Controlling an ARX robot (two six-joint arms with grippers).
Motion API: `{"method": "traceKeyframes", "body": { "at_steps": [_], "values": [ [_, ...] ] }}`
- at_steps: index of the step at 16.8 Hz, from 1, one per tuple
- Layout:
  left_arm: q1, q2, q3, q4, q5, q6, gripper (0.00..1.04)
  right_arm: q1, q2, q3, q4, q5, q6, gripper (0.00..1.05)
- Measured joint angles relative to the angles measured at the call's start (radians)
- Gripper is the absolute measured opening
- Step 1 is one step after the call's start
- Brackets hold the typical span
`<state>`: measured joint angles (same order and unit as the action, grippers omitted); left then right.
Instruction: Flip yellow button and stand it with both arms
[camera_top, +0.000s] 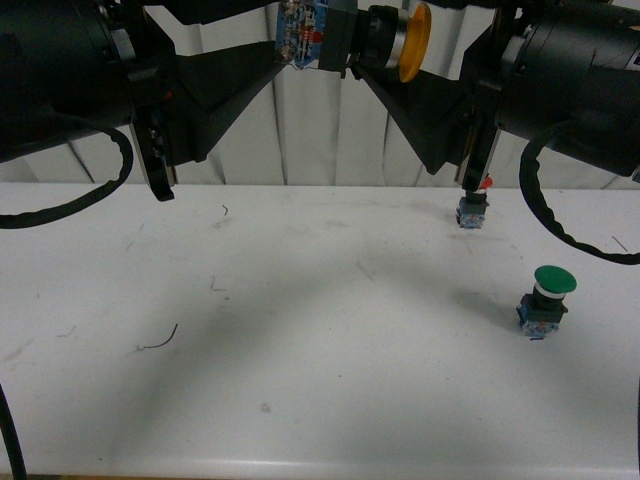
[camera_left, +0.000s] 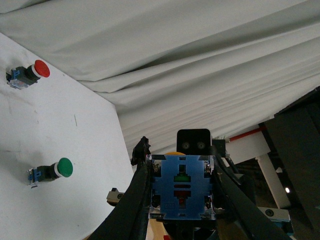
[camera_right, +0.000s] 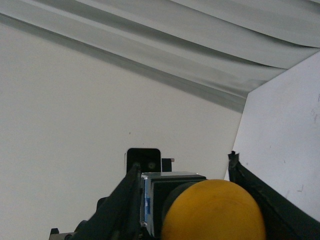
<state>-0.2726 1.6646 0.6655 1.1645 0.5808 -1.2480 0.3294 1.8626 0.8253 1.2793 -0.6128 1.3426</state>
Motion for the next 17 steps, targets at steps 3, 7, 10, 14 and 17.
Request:
{"method": "traceKeyframes", "body": {
  "at_steps": [3,7,10,14,17],
  "values": [
    [0.000,-0.003,0.000,0.002,0.000,-0.004,0.30,0.000,0.001,0.000,0.001,0.006,0.000,0.43],
    [0.002,-0.005,0.000,0.003,0.003,-0.005,0.30,-0.002,0.001,0.000,0.004,0.011,0.004,0.35],
    [0.001,-0.005,0.000,0.002,0.003,-0.005,0.29,-0.002,0.001,0.000,0.004,0.011,0.004,0.35],
    [0.010,-0.005,0.000,0.008,-0.003,-0.004,0.83,-0.003,0.001,0.000,0.003,0.009,-0.001,0.35],
    [0.022,-0.005,0.001,0.003,-0.005,-0.005,0.98,-0.003,0.001,0.000,0.003,0.009,-0.001,0.35]
  ]
}}
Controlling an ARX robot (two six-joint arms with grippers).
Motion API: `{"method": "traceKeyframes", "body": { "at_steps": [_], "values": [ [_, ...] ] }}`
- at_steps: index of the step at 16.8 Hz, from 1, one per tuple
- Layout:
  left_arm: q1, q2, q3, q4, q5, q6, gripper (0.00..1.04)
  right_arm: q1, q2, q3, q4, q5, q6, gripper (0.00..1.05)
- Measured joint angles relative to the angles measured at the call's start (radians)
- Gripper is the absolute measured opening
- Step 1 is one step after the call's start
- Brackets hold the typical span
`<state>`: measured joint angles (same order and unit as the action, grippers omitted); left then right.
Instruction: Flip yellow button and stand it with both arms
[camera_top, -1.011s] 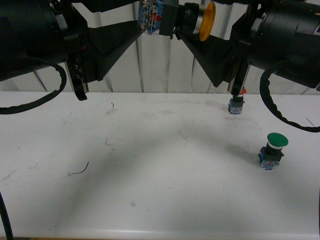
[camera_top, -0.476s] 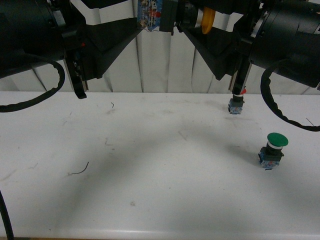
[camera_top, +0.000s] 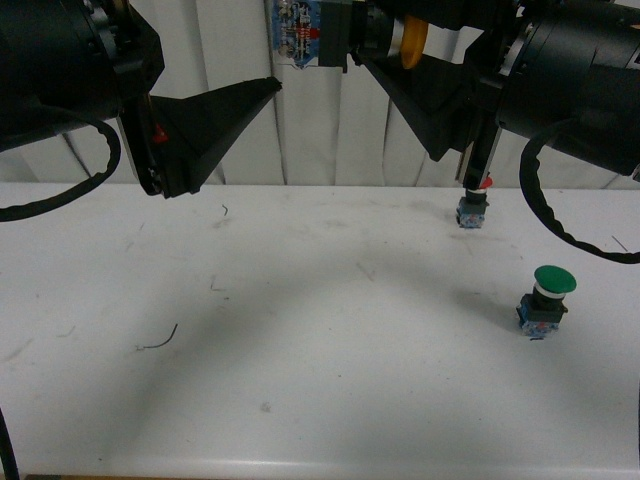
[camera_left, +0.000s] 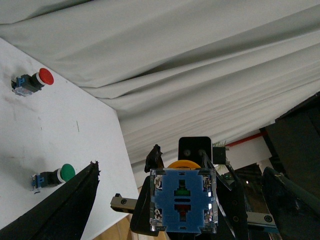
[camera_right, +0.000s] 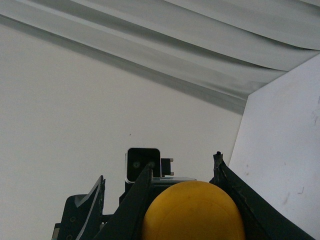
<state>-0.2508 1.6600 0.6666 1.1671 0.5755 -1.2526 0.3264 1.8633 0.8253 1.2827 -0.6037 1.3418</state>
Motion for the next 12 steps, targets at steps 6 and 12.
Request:
{"method": "traceKeyframes", "body": {
  "at_steps": [6,12],
  "values": [
    [0.116,0.031,0.017,-0.032,0.005,-0.004,0.98,-0.022,0.000,0.000,0.000,0.001,0.000,0.35],
    [0.389,-0.238,-0.077,-0.260,0.095,0.217,0.98,-0.068,0.000,-0.002,0.000,0.012,0.001,0.35]
  ]
}}
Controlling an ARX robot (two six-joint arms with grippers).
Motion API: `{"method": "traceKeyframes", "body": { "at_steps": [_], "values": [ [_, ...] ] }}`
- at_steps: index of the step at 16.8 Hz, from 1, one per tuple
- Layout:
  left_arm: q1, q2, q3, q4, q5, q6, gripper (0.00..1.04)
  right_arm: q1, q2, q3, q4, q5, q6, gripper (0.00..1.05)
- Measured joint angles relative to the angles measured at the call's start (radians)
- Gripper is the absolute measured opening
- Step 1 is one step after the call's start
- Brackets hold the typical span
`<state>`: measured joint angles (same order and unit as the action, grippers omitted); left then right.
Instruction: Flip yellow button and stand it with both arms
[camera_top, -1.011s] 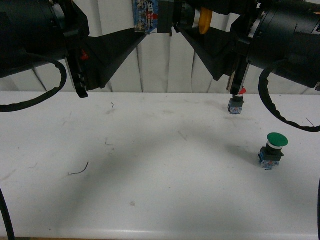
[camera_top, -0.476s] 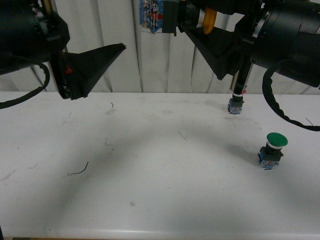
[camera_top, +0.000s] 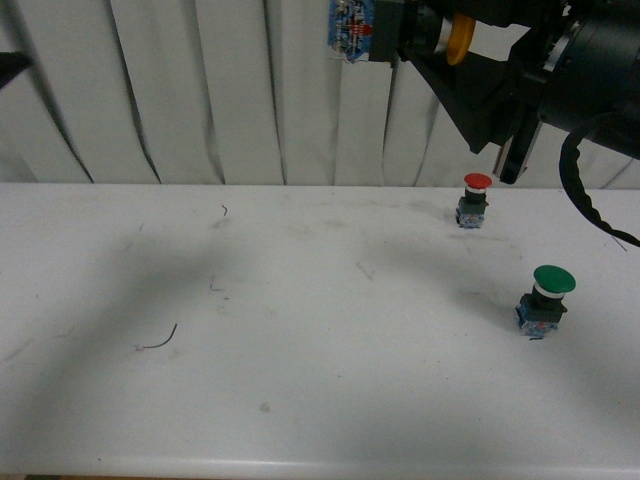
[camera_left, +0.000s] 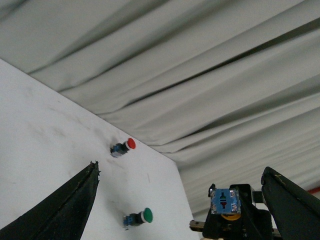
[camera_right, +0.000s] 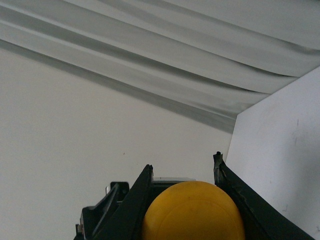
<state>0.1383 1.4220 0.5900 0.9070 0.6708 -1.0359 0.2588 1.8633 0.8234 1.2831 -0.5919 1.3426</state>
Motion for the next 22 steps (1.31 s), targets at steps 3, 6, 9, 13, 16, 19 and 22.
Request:
{"method": "traceKeyframes", "body": {
  "at_steps": [3,6,9,13,16,19,22],
  "values": [
    [0.103,-0.264,-0.086,-0.202,0.061,0.174,0.98,-0.011,0.000,0.000,-0.001,0.004,0.000,0.35],
    [0.011,-0.621,-0.178,-0.495,-0.364,0.662,0.72,-0.011,0.000,0.000,-0.001,0.000,-0.001,0.35],
    [-0.026,-0.708,-0.322,-0.478,-0.563,0.966,0.35,-0.011,0.000,0.000,0.000,0.002,-0.001,0.35],
    [-0.142,-0.835,-0.425,-0.479,-0.658,1.019,0.02,-0.010,0.000,0.000,-0.001,0.005,-0.002,0.35],
    [-0.137,-0.919,-0.485,-0.512,-0.671,1.019,0.02,-0.008,0.003,0.000,0.000,0.004,-0.008,0.35],
    [-0.137,-0.998,-0.523,-0.555,-0.671,1.019,0.02,0.005,0.014,0.002,0.000,0.004,-0.012,0.35],
    [-0.137,-1.072,-0.545,-0.605,-0.671,1.019,0.02,0.011,0.016,0.002,0.000,0.005,-0.016,0.35]
  ]
}}
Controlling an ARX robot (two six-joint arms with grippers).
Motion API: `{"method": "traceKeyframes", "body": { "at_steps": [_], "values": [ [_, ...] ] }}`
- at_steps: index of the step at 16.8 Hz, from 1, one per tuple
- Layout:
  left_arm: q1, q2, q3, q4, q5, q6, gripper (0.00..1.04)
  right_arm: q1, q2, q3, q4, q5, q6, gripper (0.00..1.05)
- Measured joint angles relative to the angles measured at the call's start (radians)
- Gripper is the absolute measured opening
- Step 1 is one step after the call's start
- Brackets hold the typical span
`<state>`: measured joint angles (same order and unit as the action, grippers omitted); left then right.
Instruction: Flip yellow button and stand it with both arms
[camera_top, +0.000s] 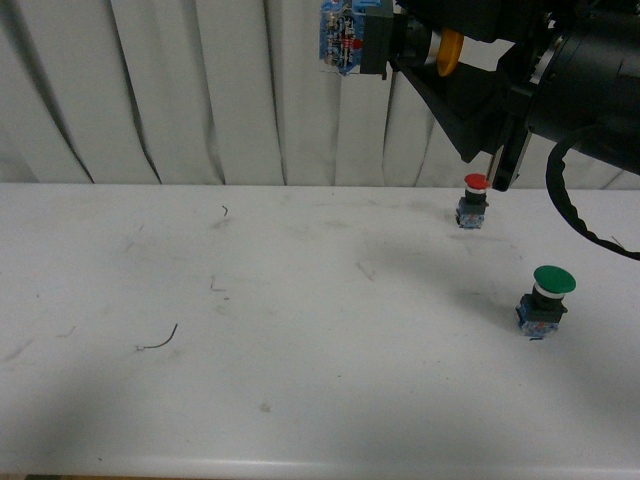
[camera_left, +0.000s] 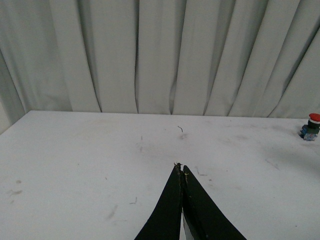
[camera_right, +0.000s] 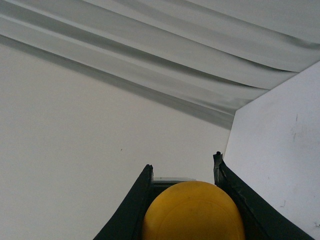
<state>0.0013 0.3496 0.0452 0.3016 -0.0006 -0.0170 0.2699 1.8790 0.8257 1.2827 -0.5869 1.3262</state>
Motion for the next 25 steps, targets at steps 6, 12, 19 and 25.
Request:
{"method": "traceKeyframes", "body": {
  "at_steps": [6,12,19,25],
  "values": [
    [0.000,-0.125,-0.036,-0.075,0.000,0.000,0.02,0.005,0.000,0.002,0.000,-0.001,-0.003,0.35],
    [-0.001,-0.341,-0.030,-0.289,-0.002,0.000,0.02,0.006,0.000,0.002,-0.001,0.000,-0.008,0.35],
    [-0.001,-0.341,-0.035,-0.306,0.000,0.000,0.50,-0.006,-0.005,0.001,-0.002,0.018,-0.196,0.35],
    [-0.001,-0.341,-0.035,-0.306,0.000,0.001,1.00,-0.148,-0.078,0.110,-0.391,0.284,-0.723,0.34]
  ]
}}
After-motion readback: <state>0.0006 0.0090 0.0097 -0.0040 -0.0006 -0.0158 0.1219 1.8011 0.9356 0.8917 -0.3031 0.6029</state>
